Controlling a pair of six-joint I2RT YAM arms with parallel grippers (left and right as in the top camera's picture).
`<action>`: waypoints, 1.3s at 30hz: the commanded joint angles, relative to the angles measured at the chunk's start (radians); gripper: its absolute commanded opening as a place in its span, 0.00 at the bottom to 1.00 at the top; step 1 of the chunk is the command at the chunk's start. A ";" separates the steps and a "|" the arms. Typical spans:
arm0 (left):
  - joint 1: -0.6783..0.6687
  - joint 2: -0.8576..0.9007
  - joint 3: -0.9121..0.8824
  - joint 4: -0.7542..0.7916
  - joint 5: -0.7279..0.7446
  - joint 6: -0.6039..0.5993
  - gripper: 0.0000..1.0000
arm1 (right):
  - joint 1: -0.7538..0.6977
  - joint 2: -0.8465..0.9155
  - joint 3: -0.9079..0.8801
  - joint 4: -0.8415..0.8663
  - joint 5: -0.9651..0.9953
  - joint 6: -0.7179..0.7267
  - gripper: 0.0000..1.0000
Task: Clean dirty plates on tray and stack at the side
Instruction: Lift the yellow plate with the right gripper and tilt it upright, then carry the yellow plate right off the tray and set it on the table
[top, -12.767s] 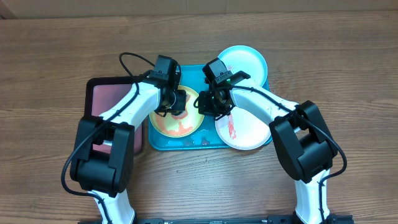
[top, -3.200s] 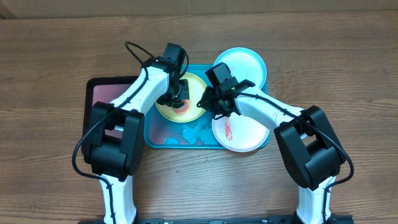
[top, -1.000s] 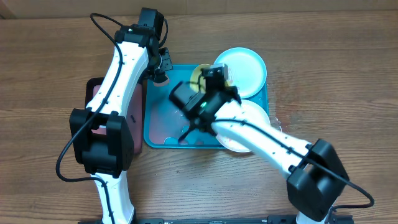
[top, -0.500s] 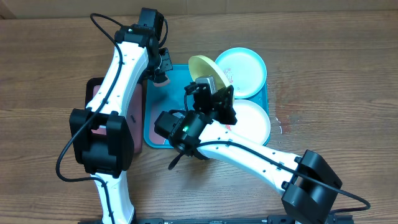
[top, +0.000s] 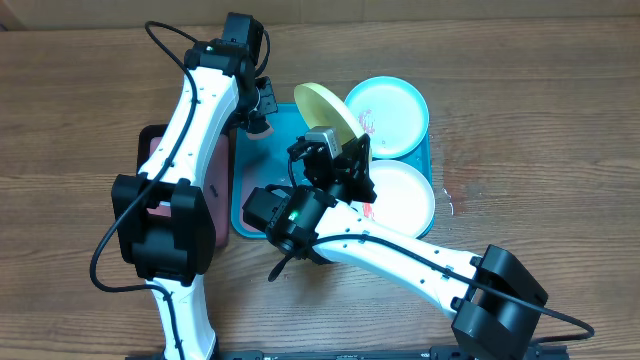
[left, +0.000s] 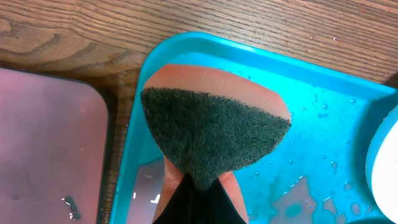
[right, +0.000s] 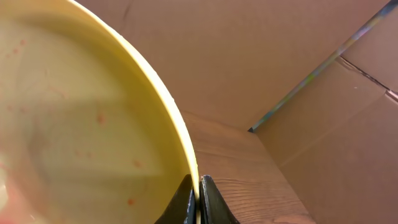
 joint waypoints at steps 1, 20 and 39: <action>0.005 -0.003 -0.008 0.001 -0.013 -0.014 0.04 | 0.005 -0.031 0.020 0.002 0.039 0.027 0.04; 0.005 -0.003 -0.008 -0.005 -0.034 -0.013 0.04 | -0.137 -0.031 0.020 0.010 -0.521 0.059 0.04; 0.003 -0.003 -0.008 -0.030 -0.034 0.025 0.04 | -0.342 -0.034 0.020 0.161 -1.048 -0.177 0.04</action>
